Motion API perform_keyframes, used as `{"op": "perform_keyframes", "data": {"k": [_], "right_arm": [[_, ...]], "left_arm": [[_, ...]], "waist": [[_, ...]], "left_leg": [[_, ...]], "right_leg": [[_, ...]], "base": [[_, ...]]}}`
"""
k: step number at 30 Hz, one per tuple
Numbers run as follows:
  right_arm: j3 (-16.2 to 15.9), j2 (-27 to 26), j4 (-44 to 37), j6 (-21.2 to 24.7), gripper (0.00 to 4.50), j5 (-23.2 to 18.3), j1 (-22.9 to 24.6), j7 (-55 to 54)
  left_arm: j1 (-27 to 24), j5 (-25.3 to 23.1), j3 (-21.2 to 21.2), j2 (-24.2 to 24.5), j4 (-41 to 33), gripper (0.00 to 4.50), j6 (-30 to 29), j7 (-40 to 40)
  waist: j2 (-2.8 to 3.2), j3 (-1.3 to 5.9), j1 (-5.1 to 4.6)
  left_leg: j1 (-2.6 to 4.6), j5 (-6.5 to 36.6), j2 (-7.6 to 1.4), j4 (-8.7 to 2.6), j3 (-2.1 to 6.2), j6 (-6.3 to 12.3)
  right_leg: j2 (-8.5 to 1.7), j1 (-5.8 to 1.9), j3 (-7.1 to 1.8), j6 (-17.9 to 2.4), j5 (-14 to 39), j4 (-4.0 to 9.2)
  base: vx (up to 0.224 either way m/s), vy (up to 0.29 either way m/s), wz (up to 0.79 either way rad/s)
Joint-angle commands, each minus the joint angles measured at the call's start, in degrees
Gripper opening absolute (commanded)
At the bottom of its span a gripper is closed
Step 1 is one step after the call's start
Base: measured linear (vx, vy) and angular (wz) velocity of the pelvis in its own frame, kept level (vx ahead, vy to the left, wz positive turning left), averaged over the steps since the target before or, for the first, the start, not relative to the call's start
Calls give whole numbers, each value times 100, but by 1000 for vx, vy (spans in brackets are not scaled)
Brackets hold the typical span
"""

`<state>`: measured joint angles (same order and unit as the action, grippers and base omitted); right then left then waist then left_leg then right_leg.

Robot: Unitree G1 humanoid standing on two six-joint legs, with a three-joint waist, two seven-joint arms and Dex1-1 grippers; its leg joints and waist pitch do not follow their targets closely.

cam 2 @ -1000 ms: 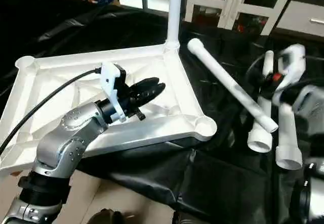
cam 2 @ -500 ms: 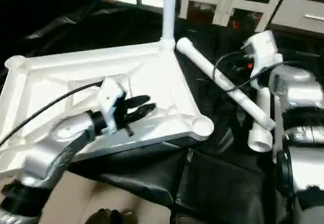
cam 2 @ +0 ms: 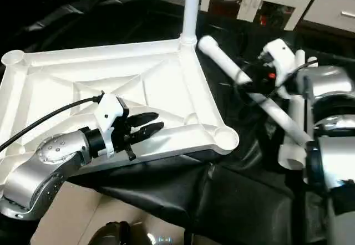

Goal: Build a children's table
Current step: Insert table leg to table base

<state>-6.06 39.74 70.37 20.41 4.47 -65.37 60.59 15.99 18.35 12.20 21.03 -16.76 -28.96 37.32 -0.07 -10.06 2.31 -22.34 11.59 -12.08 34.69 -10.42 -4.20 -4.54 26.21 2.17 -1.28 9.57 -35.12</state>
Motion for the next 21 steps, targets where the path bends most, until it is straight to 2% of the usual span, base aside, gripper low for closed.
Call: {"op": "perform_keyframes", "data": {"k": [1,2,3,4,8,9,10,11,12,13,17,21], "right_arm": [[-162,113,70,179,308,163,69,267],[-206,128,88,181,308,212,120,322],[-261,145,120,176,327,279,184,388],[-303,142,164,145,331,340,283,319],[-374,122,264,-24,331,452,574,151],[-374,113,258,-31,331,449,610,160],[-374,110,255,-34,331,447,624,163],[-342,91,248,29,331,410,652,195],[-330,81,238,60,331,398,673,247],[-291,65,236,112,303,364,693,278],[-228,54,259,171,278,310,735,369],[-145,87,267,135,234,258,732,353]], "left_arm": [[-62,54,21,45,-155,144,-98,82],[-69,64,33,51,-158,144,-103,97],[-78,76,52,59,-163,144,-109,115],[-78,75,82,73,-164,144,-105,136],[-39,80,128,68,-143,144,-92,186],[-12,83,122,70,-134,144,-95,199],[-2,84,120,70,-131,144,-96,204],[41,90,102,77,-105,144,-98,224],[64,80,95,84,-77,144,-82,243],[93,69,86,95,-42,144,-64,270],[127,32,80,95,20,144,-13,306],[134,31,72,106,43,144,21,320]], "waist": [[-83,463,-5],[-69,485,-6],[-87,479,-14],[-67,503,-8],[-54,538,10],[-53,521,10],[-53,520,8],[-35,550,12],[-45,535,10],[-35,552,12],[-30,573,18],[-29,621,32]], "left_leg": [[96,-341,-79,-265,-87,1266],[100,-347,-81,-260,-83,1271],[92,-357,-83,-255,-87,1290],[96,-374,-81,-246,-83,1295],[97,-407,-86,-230,-82,1298],[104,-148,-93,-248,-89,1225],[107,-80,-99,-252,-87,1184],[114,-37,-96,-248,-84,1142],[110,80,-101,-256,-83,1070],[114,200,-100,-255,-82,994],[112,556,-100,-256,-75,745],[104,549,-86,-241,-75,685]], "right_leg": [[-185,-405,-159,-2182,-72,193],[-187,-412,-156,-2194,-83,186],[-191,-411,-160,-2203,-116,187],[-196,-417,-160,-2222,-127,180],[-199,-422,-160,-2276,-191,169],[-201,-421,-155,-2263,62,201],[-202,-419,-156,-2253,137,205],[-201,-433,-153,-2253,176,201],[-201,-428,-156,-2235,269,212],[-201,-433,-158,-2225,363,217],[-207,-434,-161,-2146,646,231],[-204,-447,-162,-2111,570,217]], "base": [[0,0,0],[0,0,0],[0,0,0],[0,0,0],[0,0,0],[0,0,0],[0,0,0],[0,0,0],[0,0,0],[0,0,0],[0,0,0],[0,0,0]]}}
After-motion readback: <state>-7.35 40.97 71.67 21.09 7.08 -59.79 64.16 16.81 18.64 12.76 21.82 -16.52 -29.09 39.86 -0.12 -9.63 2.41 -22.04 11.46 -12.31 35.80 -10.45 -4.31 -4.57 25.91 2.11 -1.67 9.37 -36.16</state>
